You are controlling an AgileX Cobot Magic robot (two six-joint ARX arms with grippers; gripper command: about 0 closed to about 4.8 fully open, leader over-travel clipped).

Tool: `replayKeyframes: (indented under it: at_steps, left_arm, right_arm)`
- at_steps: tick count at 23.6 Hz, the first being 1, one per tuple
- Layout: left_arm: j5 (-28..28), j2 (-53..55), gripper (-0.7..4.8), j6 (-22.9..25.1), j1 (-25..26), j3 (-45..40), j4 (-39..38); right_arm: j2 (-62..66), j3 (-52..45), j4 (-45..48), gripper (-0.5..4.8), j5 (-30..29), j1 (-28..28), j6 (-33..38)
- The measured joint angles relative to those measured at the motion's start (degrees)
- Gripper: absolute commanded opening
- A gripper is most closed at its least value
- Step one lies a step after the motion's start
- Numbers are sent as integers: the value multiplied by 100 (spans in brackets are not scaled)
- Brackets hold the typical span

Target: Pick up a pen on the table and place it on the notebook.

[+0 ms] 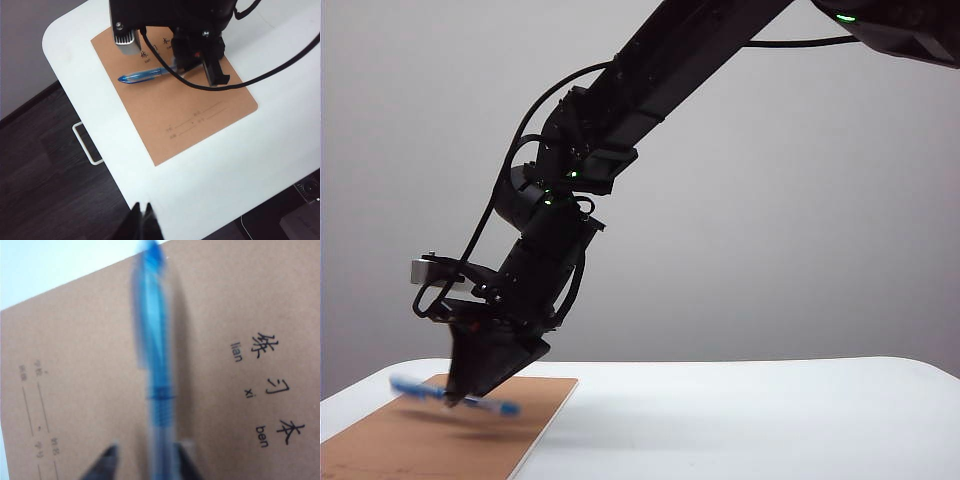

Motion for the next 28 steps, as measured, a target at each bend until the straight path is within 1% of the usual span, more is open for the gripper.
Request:
replayKeyframes:
  at_steps: [4, 7, 8, 9, 10, 11, 12, 15, 17, 22, 24, 25, 26, 28]
  left_arm:
    - [0, 0, -6, 0, 0, 0, 0]
    - [0, 0, -6, 0, 0, 0, 2]
    - [0, 0, -5, 0, 0, 0, 4]
    - [0, 0, -6, 2, 0, 0, 15]
    - [-2, 0, -6, 2, 0, 0, 74]
    - [-42, -4, -5, 2, 0, 0, 160]
    - [-92, -20, -5, 2, 0, 0, 195]
    - [-402, -127, -5, 2, 2, 0, 205]
    - [-577, -269, -5, -2, 9, 0, 234]
    - [-568, -874, -5, -452, 13, 0, 802]
    - [-573, -1137, -5, -511, 15, 0, 1071]
    - [-579, -1268, -5, -509, 15, 0, 1154]
    - [-636, -1309, -5, -511, 15, 2, 1204]
    - [-763, -1298, -5, -509, 15, 0, 1207]
  right_arm:
    - [0, 0, 240, 163, 7, 0, 17]
    - [0, 0, 236, 255, 118, 0, 13]
    - [-4, 4, 227, 262, 151, 0, 15]
    - [-7, 52, 170, 225, 173, -2, 22]
    - [-13, 245, 46, 85, 275, -15, 39]
    - [-118, 535, -90, 14, 479, -46, 79]
    - [-197, 688, -181, -8, 568, -77, 83]
    - [-562, 1200, -470, -6, 597, -221, 85]
    - [-964, 1519, -890, -6, 555, -422, 197]
    - [-1812, 1495, -1871, -6, 452, -804, 361]
    - [-2422, 1495, -1961, -6, 444, -929, 385]
    - [-2900, 1515, -1952, -6, 505, -968, 393]
    - [-3362, 1541, -1912, -6, 730, -992, 385]
    - [-3751, 1556, -1856, -6, 1110, -990, 350]
